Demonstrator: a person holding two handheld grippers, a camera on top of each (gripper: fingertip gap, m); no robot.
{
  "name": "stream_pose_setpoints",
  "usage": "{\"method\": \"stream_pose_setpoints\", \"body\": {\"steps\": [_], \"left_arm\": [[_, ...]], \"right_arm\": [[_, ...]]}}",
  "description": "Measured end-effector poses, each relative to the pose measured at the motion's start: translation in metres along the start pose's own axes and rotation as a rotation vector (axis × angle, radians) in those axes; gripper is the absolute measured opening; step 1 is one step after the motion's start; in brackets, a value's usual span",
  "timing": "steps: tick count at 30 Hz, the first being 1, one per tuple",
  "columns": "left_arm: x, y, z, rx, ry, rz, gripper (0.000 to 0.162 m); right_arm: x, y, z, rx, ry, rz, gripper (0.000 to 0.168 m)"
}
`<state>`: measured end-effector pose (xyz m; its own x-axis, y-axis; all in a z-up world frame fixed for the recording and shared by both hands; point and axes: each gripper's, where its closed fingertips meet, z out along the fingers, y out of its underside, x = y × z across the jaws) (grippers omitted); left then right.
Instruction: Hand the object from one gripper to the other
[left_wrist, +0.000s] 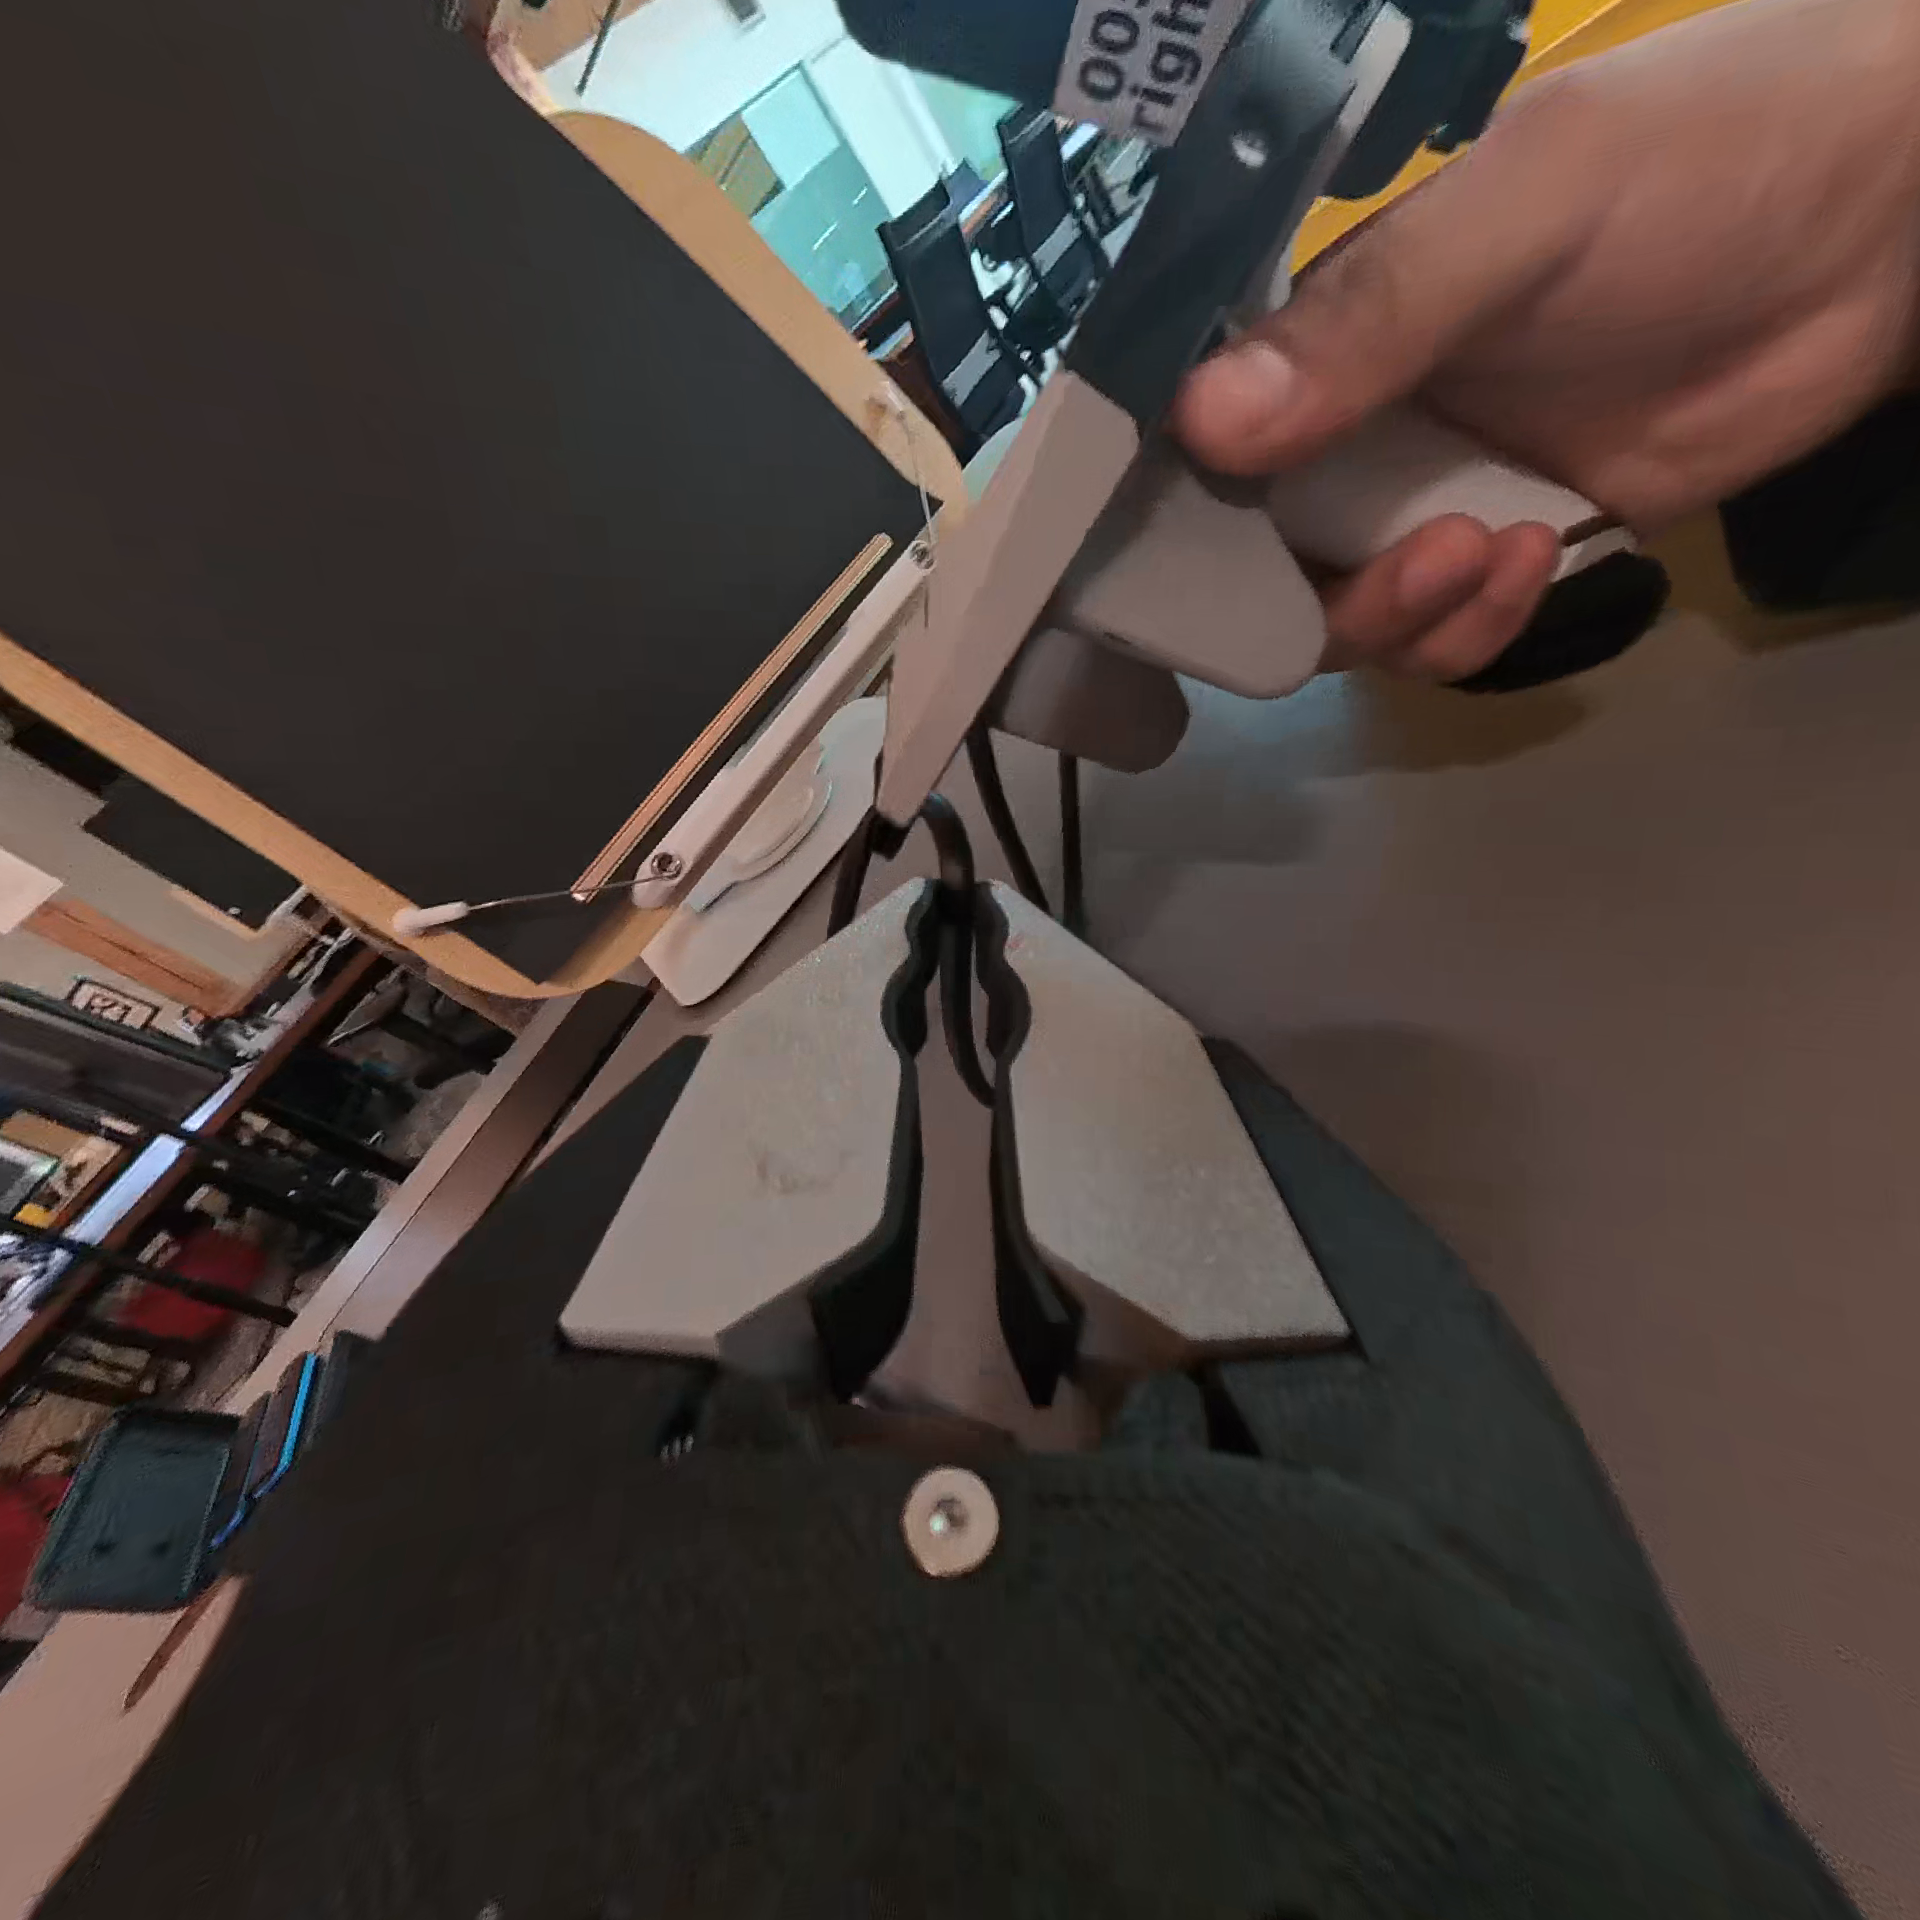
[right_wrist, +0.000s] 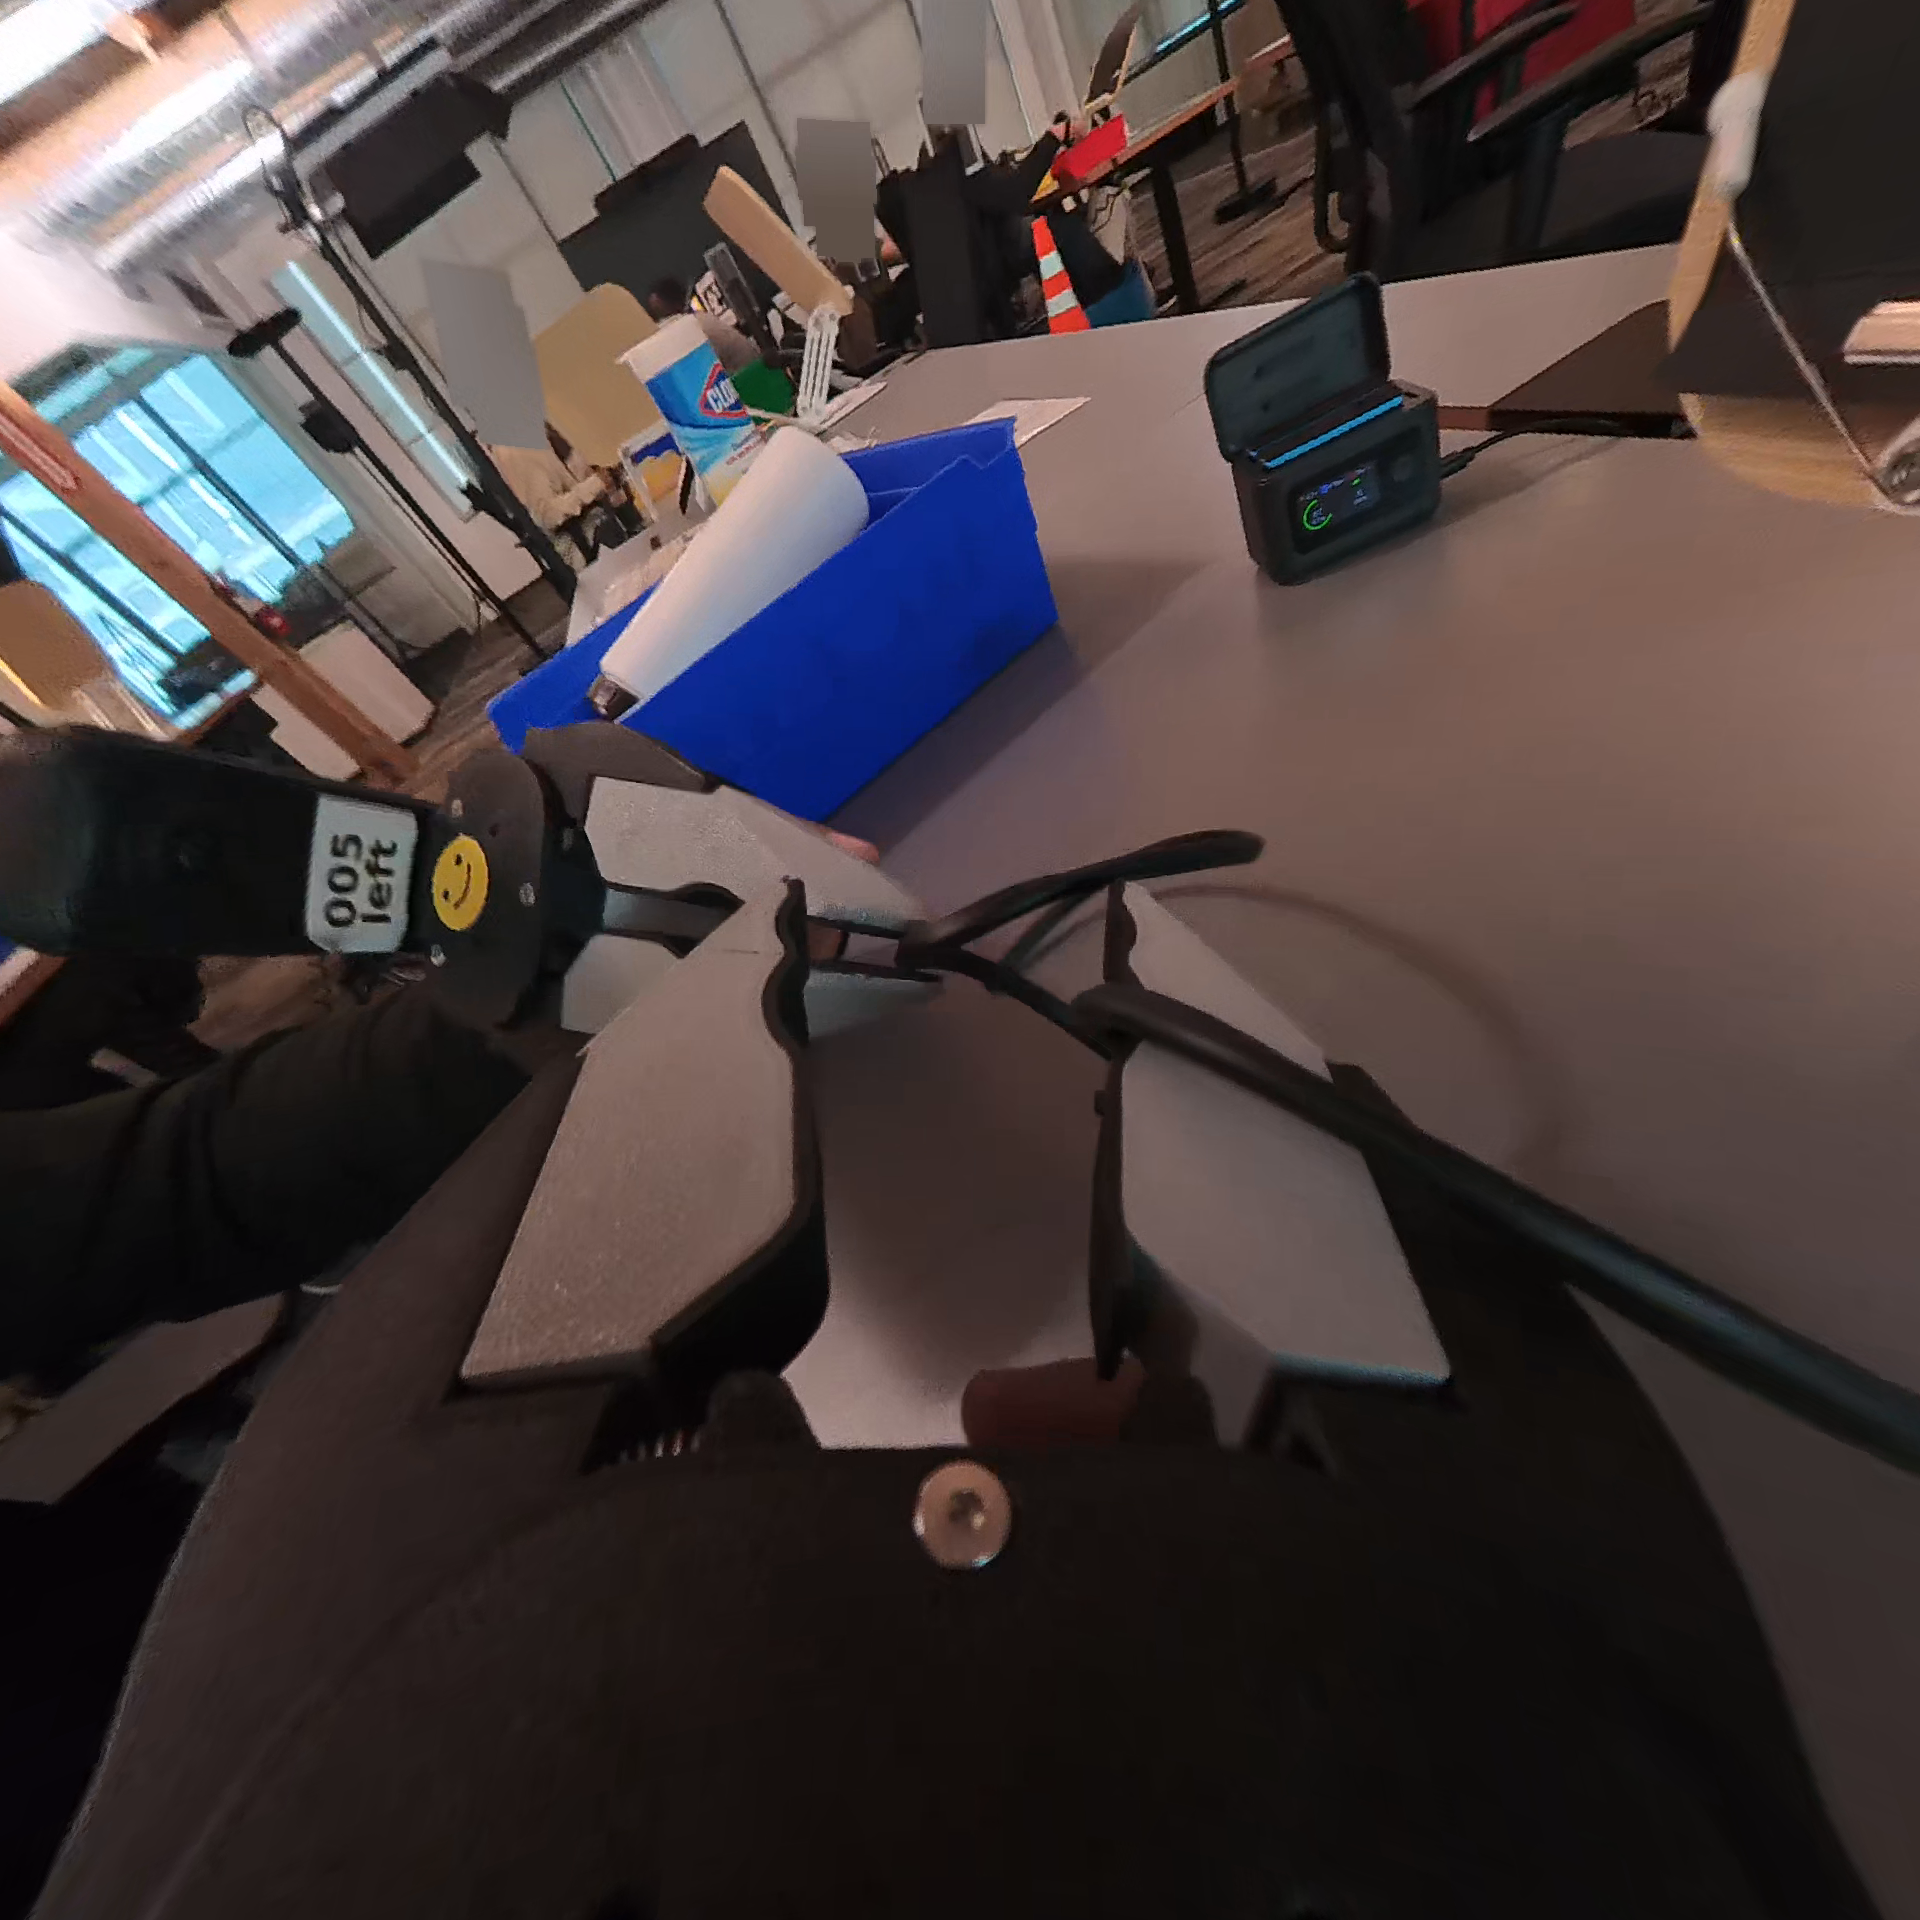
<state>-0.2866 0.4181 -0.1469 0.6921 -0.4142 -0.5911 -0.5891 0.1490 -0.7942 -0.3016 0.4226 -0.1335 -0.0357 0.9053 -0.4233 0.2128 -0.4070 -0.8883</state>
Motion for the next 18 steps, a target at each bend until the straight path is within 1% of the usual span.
{"method": "stream_pose_setpoints", "body": {"steps": [1, 4, 6, 8, 11, 14, 17, 18], "left_arm": [[0.001, -0.002, -0.001, 0.016, 0.014, -0.012, 0.004], [0.002, -0.008, -0.009, 0.057, 0.066, -0.029, 0.004], [0.009, -0.012, -0.014, 0.091, 0.12, -0.017, 0.004], [0.01, -0.012, -0.017, 0.096, 0.155, -0.03, 0.004], [0.014, -0.019, -0.026, 0.152, 0.258, -0.148, 0.003], [0.011, -0.025, -0.029, 0.187, 0.283, -0.221, 0.003], [0.012, -0.032, -0.03, 0.22, 0.3, -0.272, 0.003], [0.009, -0.034, -0.03, 0.234, 0.291, -0.298, 0.004]], "right_arm": [[0.0, 0.001, 0.0, -0.016, 0.019, -0.039, 0.055], [0.006, 0.006, -0.004, -0.085, 0.116, -0.218, 0.069], [0.0, 0.009, -0.008, -0.118, 0.1, -0.293, 0.067], [-0.002, 0.014, -0.012, -0.154, 0.096, -0.364, 0.07], [-0.02, 0.023, -0.015, -0.186, 0.005, -0.456, 0.061], [-0.025, 0.034, -0.01, -0.227, 0.003, -0.537, 0.054], [-0.022, 0.048, 0.0, -0.294, 0.031, -0.58, 0.039], [-0.021, 0.054, 0.003, -0.325, 0.037, -0.587, 0.031]]}}
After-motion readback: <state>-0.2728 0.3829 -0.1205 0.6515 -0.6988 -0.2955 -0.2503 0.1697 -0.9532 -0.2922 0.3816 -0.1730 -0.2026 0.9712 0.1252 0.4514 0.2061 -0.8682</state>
